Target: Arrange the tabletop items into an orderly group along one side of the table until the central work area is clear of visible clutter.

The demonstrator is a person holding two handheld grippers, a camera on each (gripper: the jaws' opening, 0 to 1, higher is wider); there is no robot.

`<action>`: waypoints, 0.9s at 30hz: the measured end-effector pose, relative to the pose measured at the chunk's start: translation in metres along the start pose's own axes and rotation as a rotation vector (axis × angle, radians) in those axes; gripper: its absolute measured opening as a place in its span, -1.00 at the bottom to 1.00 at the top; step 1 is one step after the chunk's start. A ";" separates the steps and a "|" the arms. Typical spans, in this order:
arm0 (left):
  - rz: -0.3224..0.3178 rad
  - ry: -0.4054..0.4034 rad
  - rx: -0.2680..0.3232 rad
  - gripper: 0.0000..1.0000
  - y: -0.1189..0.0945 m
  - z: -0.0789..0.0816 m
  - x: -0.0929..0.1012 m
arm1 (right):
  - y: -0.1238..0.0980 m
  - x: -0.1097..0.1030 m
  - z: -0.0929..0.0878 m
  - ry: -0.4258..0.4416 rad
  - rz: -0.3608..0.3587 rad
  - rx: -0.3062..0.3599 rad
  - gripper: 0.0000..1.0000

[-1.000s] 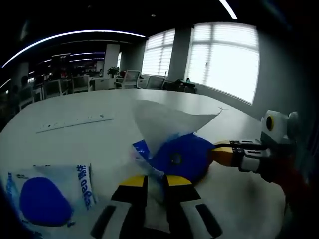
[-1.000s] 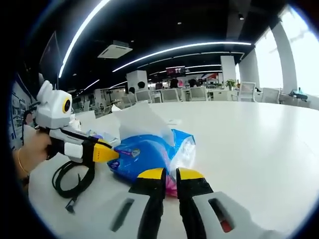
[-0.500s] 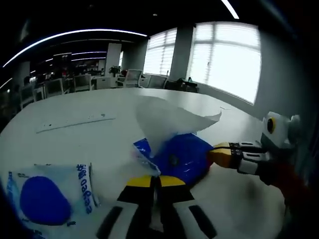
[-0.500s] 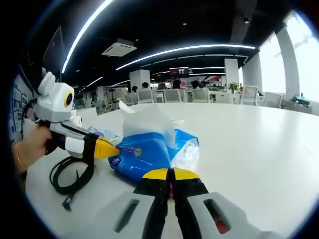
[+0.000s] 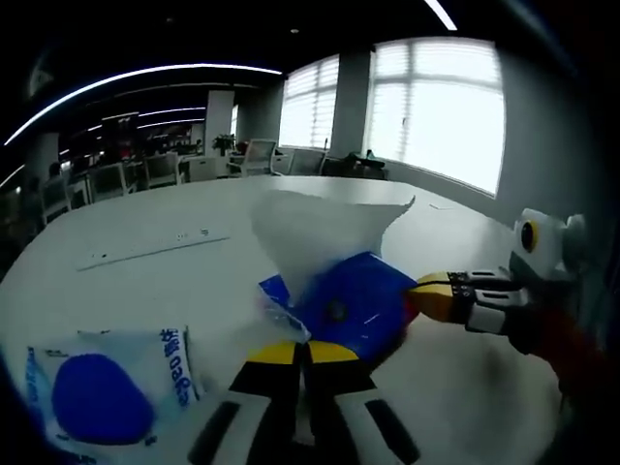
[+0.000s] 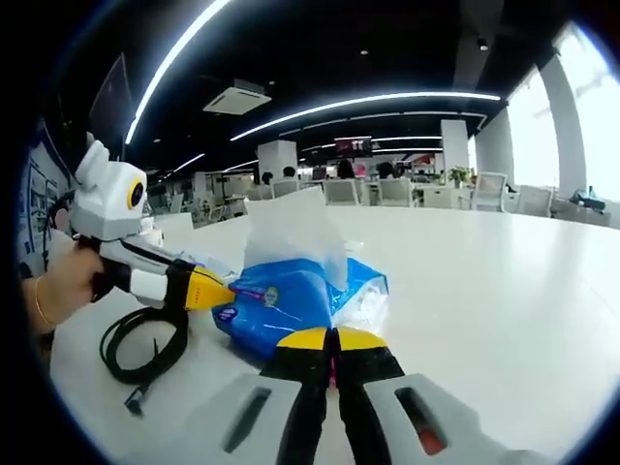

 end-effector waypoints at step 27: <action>0.033 0.008 -0.002 -1.00 -0.011 -0.002 -0.021 | 0.015 -0.020 -0.002 -0.033 0.046 -0.026 -1.00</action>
Point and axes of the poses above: the point that each gripper's makers call its tool centre point, and the gripper's own axes: y roughly forward along the fingers, x roughly to its right, z roughly out of its top, the point moved 3 cm from there along -y, roughly backward along the fingers, and after that the axes turned 15 degrees about x, right-handed, at the moved point
